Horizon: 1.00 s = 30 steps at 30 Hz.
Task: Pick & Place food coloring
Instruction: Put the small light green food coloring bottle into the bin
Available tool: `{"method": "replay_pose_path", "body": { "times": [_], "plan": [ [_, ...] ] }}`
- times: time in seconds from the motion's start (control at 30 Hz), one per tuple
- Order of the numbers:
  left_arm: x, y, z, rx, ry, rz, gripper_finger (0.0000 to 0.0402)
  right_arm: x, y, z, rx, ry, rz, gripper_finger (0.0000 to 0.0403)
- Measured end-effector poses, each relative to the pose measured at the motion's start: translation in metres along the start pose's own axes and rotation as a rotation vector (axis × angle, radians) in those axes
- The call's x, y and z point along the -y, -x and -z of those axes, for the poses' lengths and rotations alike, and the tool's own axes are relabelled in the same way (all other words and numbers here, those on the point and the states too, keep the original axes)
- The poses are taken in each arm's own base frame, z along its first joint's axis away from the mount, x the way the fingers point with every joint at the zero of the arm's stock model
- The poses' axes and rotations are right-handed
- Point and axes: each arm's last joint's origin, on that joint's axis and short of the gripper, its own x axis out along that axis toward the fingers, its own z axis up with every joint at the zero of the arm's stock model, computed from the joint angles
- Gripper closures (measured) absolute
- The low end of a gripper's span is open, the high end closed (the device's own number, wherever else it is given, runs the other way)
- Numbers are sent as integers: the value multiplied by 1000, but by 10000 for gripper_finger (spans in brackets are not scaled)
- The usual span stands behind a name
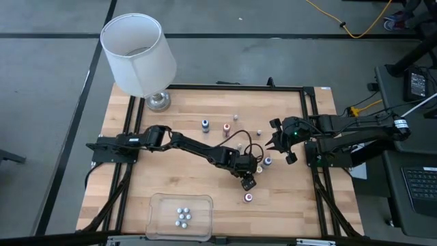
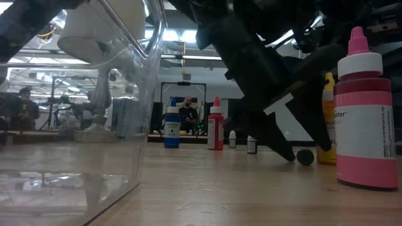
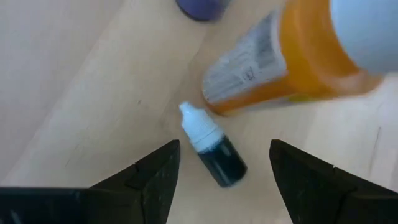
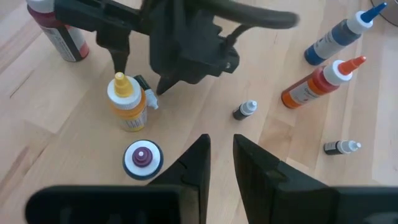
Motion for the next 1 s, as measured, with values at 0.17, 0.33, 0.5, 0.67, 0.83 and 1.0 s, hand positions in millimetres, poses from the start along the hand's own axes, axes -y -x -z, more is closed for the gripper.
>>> {"method": "replay_pose_path", "body": {
  "times": [0.17, 0.33, 0.5, 0.67, 0.83, 1.0],
  "plan": [
    [0, -1, 4, -9, -8, -39, 160, 0, 0, 0, 0, -1, -1, 331],
    [-4, 0, 8, -26, -14, -116, 179, 0, 0, 0, 0, -2, -1, 331],
    [-7, 0, 10, -18, -24, -163, 209, 0, 0, 0, 0, -3, -1, 331],
    [-8, -1, 10, -21, -40, -169, 230, 0, 0, 0, 0, -3, -1, 331],
    [-7, -1, 8, -7, -95, -157, 234, 0, 0, 0, 0, -3, -1, 331],
    [-6, -1, 8, -9, -168, -150, 222, 0, 0, 0, 0, -3, -1, 331]
  ]
}}
